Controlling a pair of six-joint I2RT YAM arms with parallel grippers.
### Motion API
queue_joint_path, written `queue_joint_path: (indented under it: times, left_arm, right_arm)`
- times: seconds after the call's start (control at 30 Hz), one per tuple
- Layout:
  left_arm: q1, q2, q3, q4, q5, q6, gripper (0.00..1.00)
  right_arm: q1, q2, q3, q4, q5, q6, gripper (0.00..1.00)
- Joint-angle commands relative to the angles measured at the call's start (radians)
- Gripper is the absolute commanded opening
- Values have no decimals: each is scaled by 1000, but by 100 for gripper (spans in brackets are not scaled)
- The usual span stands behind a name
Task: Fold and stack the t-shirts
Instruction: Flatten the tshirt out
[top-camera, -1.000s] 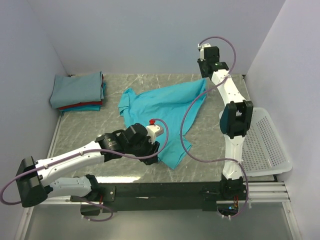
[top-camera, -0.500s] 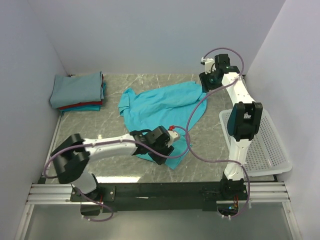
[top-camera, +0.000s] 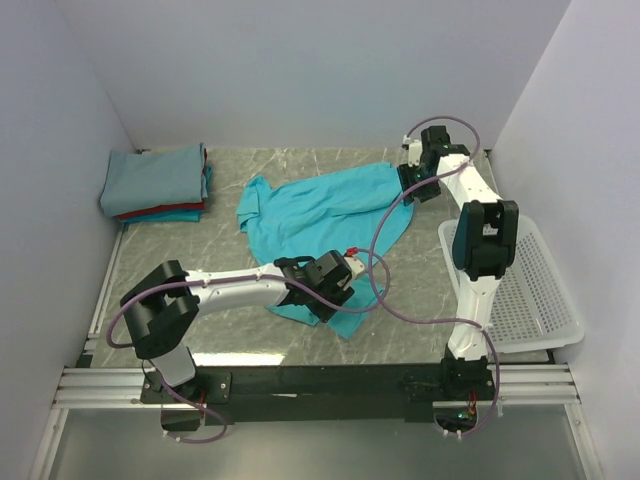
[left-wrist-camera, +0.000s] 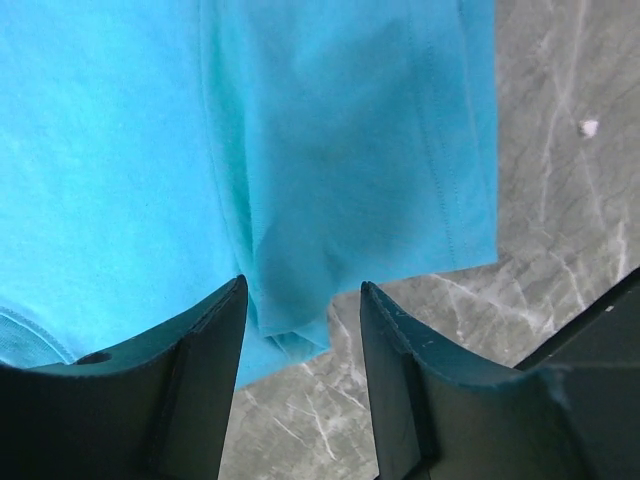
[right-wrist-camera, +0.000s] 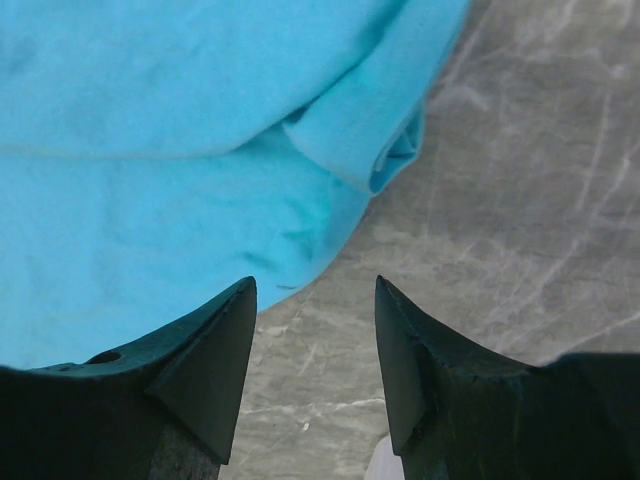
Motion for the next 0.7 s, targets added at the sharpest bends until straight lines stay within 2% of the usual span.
queue_joint_path:
  times: [0.0, 0.1, 0.27, 0.53, 0.63, 0.67]
  left_arm:
    - [-30, -22, 53, 13, 9, 11, 54]
    - [-59, -51, 56, 51, 66, -11, 54]
    - [-111, -14, 72, 107, 115, -49, 55]
    - [-197, 165, 145, 79, 43, -68, 55]
    - [-211, 204, 167, 53, -1, -71, 54]
    - [-213, 208, 170, 47, -11, -74, 53]
  right_arm:
    - [-1, 20, 13, 40, 89, 66, 57]
    - [-1, 46, 36, 34, 101, 82, 56]
    - [0, 110, 113, -13, 95, 103, 49]
    - [0, 178, 161, -38, 100, 114, 49]
    - [-1, 182, 162, -44, 77, 112, 36]
    - [2, 170, 149, -39, 66, 114, 29]
